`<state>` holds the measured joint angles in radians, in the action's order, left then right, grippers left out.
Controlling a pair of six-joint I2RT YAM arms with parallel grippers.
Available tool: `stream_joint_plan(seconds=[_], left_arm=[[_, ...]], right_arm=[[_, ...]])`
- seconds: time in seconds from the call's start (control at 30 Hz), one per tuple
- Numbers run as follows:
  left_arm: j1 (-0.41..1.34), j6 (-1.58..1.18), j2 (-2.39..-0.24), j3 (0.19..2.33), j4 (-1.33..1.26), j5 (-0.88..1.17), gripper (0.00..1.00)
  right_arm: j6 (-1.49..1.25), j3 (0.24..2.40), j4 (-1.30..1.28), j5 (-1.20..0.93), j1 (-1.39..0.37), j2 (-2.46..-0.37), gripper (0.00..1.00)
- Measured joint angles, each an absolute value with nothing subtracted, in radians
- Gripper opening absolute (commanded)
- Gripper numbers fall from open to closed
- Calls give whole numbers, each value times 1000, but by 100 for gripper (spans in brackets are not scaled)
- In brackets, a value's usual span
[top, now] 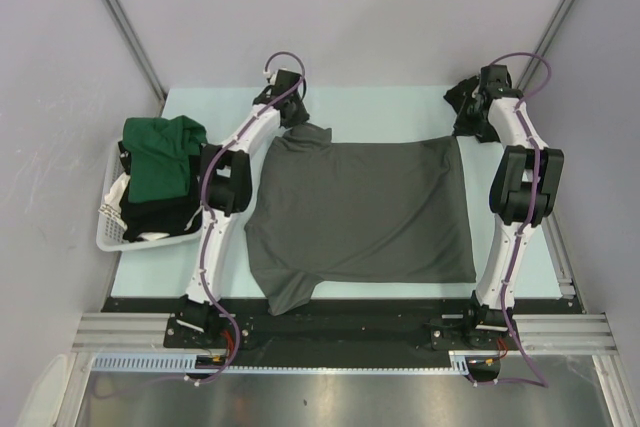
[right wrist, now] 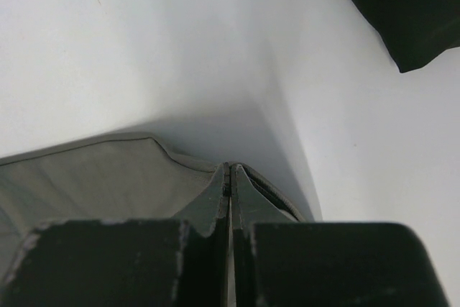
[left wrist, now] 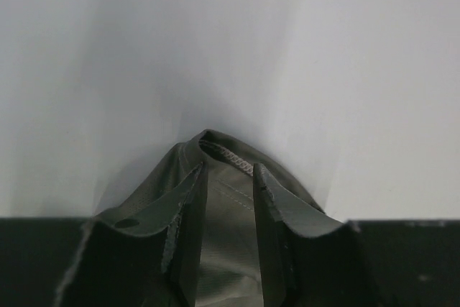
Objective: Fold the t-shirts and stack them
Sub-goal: Grap the side of the flattened tshirt furthest away from the robot with both arms
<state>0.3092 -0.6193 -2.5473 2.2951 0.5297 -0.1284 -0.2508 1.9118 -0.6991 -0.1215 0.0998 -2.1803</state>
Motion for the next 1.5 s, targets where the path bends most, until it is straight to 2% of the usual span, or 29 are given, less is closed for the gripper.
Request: stream_joint_plan(seconds=[0.93, 1.23, 1.4, 1.5], left_arm=[[289, -620, -2578, 2319, 552, -178, 37], [289, -628, -2616, 2334, 539, -154, 25], [289, -630, -2618, 2334, 533, -150, 7], [289, -629, -2619, 2334, 533, -149, 0]], right_arm=[[-251, 1927, -706, -123, 107, -2185, 0], [-251, 1937, -707, -133, 107, -2185, 0], [-251, 1938, -708, -141, 107, -2185, 0], [-251, 1938, -707, -144, 107, -2185, 0]])
